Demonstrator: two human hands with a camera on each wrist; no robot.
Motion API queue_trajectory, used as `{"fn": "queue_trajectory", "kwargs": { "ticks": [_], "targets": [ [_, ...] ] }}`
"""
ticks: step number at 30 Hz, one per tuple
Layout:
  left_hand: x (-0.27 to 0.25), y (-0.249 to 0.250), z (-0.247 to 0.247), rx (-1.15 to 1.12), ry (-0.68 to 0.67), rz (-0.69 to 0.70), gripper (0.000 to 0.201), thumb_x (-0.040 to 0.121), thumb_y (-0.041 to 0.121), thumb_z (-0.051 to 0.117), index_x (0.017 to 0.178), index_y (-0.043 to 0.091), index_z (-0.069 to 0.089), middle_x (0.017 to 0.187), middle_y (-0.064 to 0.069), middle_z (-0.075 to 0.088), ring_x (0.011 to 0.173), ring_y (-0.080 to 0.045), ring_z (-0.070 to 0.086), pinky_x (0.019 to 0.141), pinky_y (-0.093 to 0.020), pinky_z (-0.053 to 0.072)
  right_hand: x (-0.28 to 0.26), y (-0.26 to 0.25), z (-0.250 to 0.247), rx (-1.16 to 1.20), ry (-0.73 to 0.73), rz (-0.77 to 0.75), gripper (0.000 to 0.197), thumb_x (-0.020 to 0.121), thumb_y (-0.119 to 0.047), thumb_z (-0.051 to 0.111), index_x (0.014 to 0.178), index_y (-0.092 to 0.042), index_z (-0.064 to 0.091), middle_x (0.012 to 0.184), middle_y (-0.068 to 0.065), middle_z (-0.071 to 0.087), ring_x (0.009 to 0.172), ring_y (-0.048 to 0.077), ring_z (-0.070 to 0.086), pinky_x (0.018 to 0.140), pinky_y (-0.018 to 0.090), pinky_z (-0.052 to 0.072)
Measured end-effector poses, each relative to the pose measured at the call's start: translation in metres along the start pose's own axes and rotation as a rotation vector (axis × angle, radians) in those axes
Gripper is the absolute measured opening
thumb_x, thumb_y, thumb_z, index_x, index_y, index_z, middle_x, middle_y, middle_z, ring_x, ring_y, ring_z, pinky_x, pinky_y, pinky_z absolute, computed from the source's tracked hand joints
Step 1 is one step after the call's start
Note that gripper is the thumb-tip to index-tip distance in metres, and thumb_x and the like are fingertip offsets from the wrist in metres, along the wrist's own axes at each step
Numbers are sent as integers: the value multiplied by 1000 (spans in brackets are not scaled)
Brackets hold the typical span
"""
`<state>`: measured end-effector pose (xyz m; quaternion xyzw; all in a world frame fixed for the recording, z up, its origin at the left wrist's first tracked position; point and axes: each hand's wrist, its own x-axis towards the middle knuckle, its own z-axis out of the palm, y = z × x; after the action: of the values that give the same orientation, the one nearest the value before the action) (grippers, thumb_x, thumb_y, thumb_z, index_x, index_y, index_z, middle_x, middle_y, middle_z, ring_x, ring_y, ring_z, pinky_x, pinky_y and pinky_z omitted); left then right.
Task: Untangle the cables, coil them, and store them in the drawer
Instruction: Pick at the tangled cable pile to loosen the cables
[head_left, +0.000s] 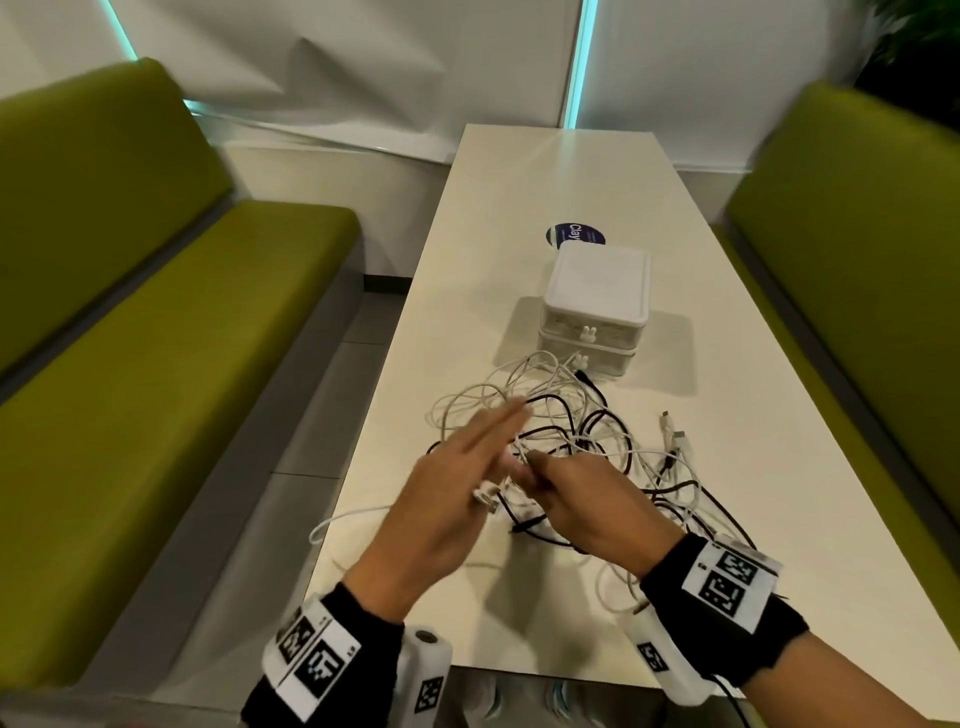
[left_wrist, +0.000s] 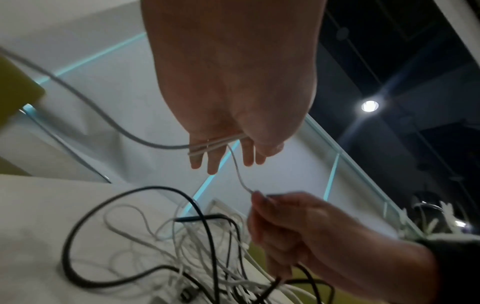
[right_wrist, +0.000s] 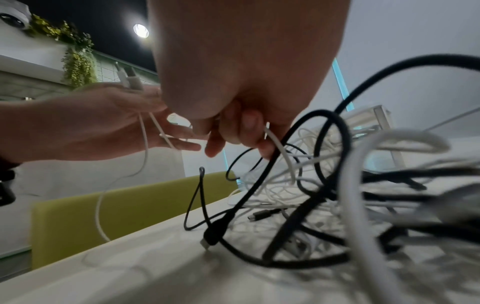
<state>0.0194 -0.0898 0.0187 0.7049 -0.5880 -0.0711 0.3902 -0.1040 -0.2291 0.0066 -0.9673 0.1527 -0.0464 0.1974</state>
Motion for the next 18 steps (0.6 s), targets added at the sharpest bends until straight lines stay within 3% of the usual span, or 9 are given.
{"fn": "queue_trajectory", "kwargs": {
  "ticks": [2, 5, 7, 9, 11, 14, 16, 18],
  "targets": [
    [0, 1, 11, 45, -92, -15, 74, 89, -7, 49, 146, 38, 36, 143, 22, 44, 127, 0, 47, 103, -26, 43, -2, -1, -3, -12, 9, -46, 34, 101, -42, 34, 92, -14, 52, 77, 13, 66, 74, 35, 60, 61, 40, 44],
    [1, 3, 15, 172, -161, -64, 63, 87, 0, 46, 142, 31, 41, 126, 11, 51, 108, -13, 53, 88, -29, 45, -6, -4, -5, -27, 65, -107, 49, 93, -47, 22, 95, -14, 57, 85, 7, 68, 79, 32, 62, 63, 39, 45],
    [2, 3, 14, 244, -168, -80, 48, 87, 3, 46, 129, 28, 50, 113, 8, 50, 96, -20, 56, 76, -32, 43, -9, -5, -4, -9, 138, -113, 52, 91, -51, 20, 98, -17, 59, 84, 3, 69, 77, 30, 63, 59, 36, 45],
    [2, 1, 12, 235, -153, -105, 40, 86, 3, 47, 117, 26, 56, 104, 7, 52, 87, -23, 57, 73, -34, 44, -10, -4, -2, 22, 189, -104, 44, 92, -53, 28, 91, -19, 57, 76, -1, 66, 71, 26, 62, 55, 30, 38],
    [2, -2, 8, 207, -98, -112, 31, 88, 2, 49, 104, 26, 60, 94, 11, 55, 83, -17, 57, 69, -26, 40, -9, 0, 0, 48, 169, -75, 42, 91, -58, 30, 79, -21, 48, 67, -6, 54, 66, 24, 57, 56, 30, 33],
    [4, -6, -4, 57, 4, -130, 22, 97, 21, 50, 83, 35, 58, 79, 19, 56, 76, -1, 54, 65, -13, 33, -9, 7, 2, 59, 135, -42, 43, 93, -58, 30, 72, -22, 40, 63, -10, 41, 62, 20, 48, 58, 32, 30],
    [6, -9, -13, -174, 94, -180, 28, 96, 42, 44, 75, 32, 60, 75, 13, 61, 70, -3, 53, 67, -19, 36, -10, 9, 2, 141, 133, -22, 40, 97, -53, 37, 71, -23, 41, 63, -10, 41, 62, 11, 42, 60, 30, 31],
    [8, -4, -22, -458, 202, -259, 34, 96, 42, 47, 72, 25, 63, 67, 7, 60, 67, -12, 49, 67, -24, 38, -9, 8, 2, 177, 157, -43, 34, 99, -48, 40, 74, -25, 41, 68, -10, 44, 66, 9, 43, 62, 32, 38]
  ]
}}
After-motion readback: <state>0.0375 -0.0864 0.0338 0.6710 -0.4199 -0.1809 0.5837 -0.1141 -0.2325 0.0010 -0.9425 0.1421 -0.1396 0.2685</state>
